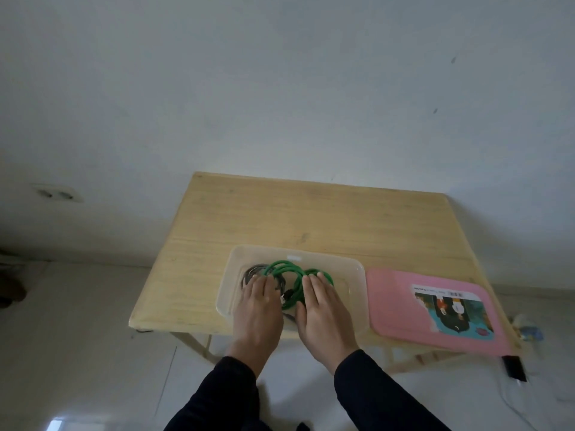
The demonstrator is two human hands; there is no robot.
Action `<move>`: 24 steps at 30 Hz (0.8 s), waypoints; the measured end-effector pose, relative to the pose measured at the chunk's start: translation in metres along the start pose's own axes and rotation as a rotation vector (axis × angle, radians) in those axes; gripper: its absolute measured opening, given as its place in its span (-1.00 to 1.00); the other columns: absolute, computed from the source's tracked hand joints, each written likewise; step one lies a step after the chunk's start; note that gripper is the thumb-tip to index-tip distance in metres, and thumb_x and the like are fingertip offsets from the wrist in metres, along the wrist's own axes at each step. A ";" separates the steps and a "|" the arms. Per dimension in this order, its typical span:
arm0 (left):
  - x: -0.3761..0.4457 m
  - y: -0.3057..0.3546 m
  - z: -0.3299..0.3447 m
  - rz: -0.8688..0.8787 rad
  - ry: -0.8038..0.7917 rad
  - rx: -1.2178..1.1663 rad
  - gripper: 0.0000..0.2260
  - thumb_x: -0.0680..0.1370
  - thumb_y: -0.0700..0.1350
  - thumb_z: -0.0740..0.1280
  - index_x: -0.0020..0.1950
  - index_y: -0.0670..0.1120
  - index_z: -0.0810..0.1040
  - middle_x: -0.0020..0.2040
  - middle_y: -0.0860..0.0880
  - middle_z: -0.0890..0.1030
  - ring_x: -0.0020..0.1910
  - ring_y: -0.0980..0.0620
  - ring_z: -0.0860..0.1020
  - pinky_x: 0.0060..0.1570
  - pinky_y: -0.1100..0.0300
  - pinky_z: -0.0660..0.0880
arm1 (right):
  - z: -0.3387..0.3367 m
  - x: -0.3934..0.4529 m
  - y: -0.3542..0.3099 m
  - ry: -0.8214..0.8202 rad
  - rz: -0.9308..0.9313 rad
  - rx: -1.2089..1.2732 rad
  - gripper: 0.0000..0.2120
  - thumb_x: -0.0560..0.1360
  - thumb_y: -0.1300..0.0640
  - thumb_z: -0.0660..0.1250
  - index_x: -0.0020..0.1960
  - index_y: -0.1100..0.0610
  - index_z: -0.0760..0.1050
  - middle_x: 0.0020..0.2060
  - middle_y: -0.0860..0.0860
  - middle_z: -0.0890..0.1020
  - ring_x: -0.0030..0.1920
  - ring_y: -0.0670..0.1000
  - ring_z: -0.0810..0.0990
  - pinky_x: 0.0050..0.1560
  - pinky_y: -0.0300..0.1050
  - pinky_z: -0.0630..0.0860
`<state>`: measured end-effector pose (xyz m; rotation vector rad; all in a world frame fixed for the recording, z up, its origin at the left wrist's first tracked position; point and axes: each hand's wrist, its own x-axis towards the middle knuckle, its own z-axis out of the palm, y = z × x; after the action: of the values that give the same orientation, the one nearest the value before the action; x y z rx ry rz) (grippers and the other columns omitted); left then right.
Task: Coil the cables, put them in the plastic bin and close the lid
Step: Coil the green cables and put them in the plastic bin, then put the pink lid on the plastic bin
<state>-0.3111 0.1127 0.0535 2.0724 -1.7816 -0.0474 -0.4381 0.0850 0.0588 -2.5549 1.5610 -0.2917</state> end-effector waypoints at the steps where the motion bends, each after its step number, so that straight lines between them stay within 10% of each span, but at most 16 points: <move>1: -0.002 0.000 0.001 0.000 -0.007 -0.003 -0.81 0.37 -0.35 0.44 -0.04 -0.32 0.57 -0.10 -0.26 0.65 -0.06 -0.24 0.63 -0.06 -0.06 0.60 | -0.001 -0.003 0.000 0.007 0.004 -0.001 -0.51 0.51 0.04 0.01 0.28 0.28 0.43 0.21 0.18 0.57 0.28 0.15 0.49 0.26 0.02 0.42; 8: 0.006 0.021 -0.001 0.137 0.008 -0.088 -0.78 0.49 -0.28 0.24 0.07 -0.35 0.54 0.01 -0.30 0.62 0.06 -0.28 0.59 0.09 -0.10 0.54 | -0.019 -0.013 0.012 0.092 0.082 0.035 -0.53 0.55 0.05 -0.01 0.29 0.30 0.41 0.22 0.19 0.56 0.30 0.15 0.47 0.25 0.00 0.46; 12: 0.018 0.058 -0.002 0.222 0.031 -0.068 -0.67 0.29 -0.37 0.49 0.02 -0.41 0.57 -0.05 -0.33 0.64 -0.01 -0.29 0.62 -0.03 -0.12 0.56 | -0.033 -0.024 0.037 0.159 0.112 0.017 -0.54 0.54 0.06 0.04 0.31 0.31 0.38 0.24 0.22 0.53 0.30 0.18 0.45 0.28 0.00 0.41; 19: 0.015 0.145 0.028 0.416 0.024 -0.125 -0.67 0.47 -0.22 0.08 -0.04 -0.31 0.62 -0.07 -0.21 0.66 -0.01 -0.15 0.61 0.05 0.08 0.55 | -0.051 -0.047 0.119 0.174 0.313 -0.048 -0.48 0.52 0.02 -0.02 0.32 0.34 0.35 0.26 0.26 0.50 0.32 0.21 0.43 0.28 0.07 0.41; 24: 0.008 0.193 0.069 0.283 -0.018 -0.177 -0.73 0.48 -0.24 0.17 0.01 -0.36 0.58 -0.08 -0.25 0.66 -0.05 -0.20 0.64 -0.05 0.03 0.58 | -0.050 -0.068 0.185 0.155 0.336 -0.064 -0.51 0.51 0.05 0.05 0.32 0.33 0.36 0.25 0.24 0.51 0.31 0.20 0.44 0.28 0.05 0.41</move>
<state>-0.5114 0.0661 0.0541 1.6899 -1.9870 -0.1383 -0.6405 0.0608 0.0619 -2.3052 2.0495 -0.4136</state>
